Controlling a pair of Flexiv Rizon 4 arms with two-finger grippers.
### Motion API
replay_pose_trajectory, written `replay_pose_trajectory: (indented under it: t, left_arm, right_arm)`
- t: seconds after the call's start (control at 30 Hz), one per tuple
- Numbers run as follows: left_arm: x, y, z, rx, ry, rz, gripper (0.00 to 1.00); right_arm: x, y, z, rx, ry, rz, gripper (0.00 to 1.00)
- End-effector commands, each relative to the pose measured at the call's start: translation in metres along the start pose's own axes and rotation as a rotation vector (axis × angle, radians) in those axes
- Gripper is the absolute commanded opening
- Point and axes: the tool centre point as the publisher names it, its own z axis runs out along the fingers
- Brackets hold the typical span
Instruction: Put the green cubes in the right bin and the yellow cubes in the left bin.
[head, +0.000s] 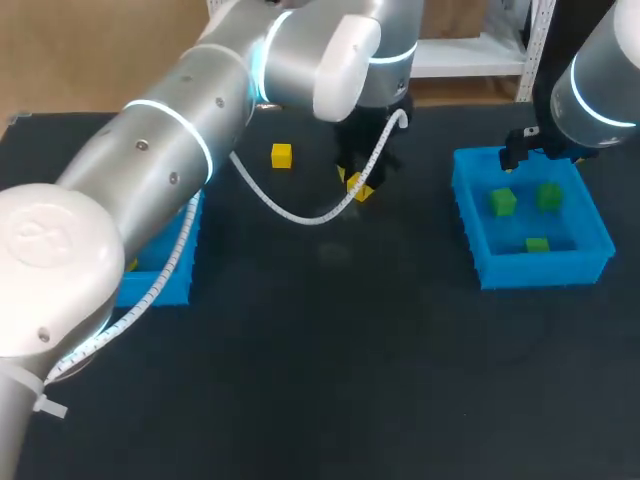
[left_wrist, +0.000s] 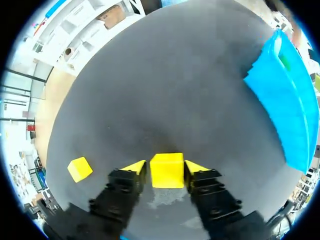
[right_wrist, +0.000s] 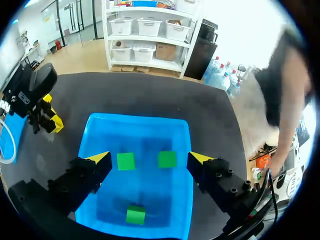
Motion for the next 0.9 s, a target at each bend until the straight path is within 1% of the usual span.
replay_pose_trajectory:
  t: [0.03,0.1,0.23,0.3,0.43,0.5,0.57,0.7,0.8,0.9]
  left_arm:
    - [-0.008,0.002,-0.006,0.019,0.133,0.019,0.0]
    - [-0.007,0.003,-0.014,0.024,0.116,0.042,0.0]
    - [-0.003,0.013,-0.037,0.008,0.06,0.094,0.0]
    - [0.001,0.023,-0.049,-0.009,0.028,0.118,0.0]
    - [0.017,0.048,-0.069,-0.033,-0.019,0.122,0.0]
    - [0.029,0.063,-0.077,-0.036,-0.041,0.109,0.0]
    - [0.041,0.077,-0.083,-0.066,-0.061,0.118,0.0]
    - [0.072,0.102,-0.099,-0.09,-0.086,0.106,0.0]
    - [0.094,0.121,-0.108,-0.1,-0.094,0.059,0.0]
    - [0.118,0.14,-0.11,-0.115,-0.088,0.013,0.0]
  right_arm:
    - [0.001,0.0,0.0,0.002,-0.005,0.001,1.0]
    - [0.001,0.0,0.0,0.002,-0.005,0.001,1.0]
    - [0.001,0.0,0.0,0.002,-0.005,0.001,1.0]
    - [0.001,0.0,0.0,0.002,-0.005,0.001,1.0]
    - [0.001,0.0,0.0,0.002,-0.005,0.001,1.0]
    - [0.001,0.0,0.0,0.002,-0.005,0.001,1.0]
    - [0.001,0.0,0.0,0.002,-0.005,0.001,1.0]
    - [0.001,0.0,0.0,0.002,-0.005,0.001,1.0]
    - [0.001,0.0,0.0,0.002,-0.005,0.001,1.0]
    - [0.001,0.0,0.0,0.002,-0.005,0.001,1.0]
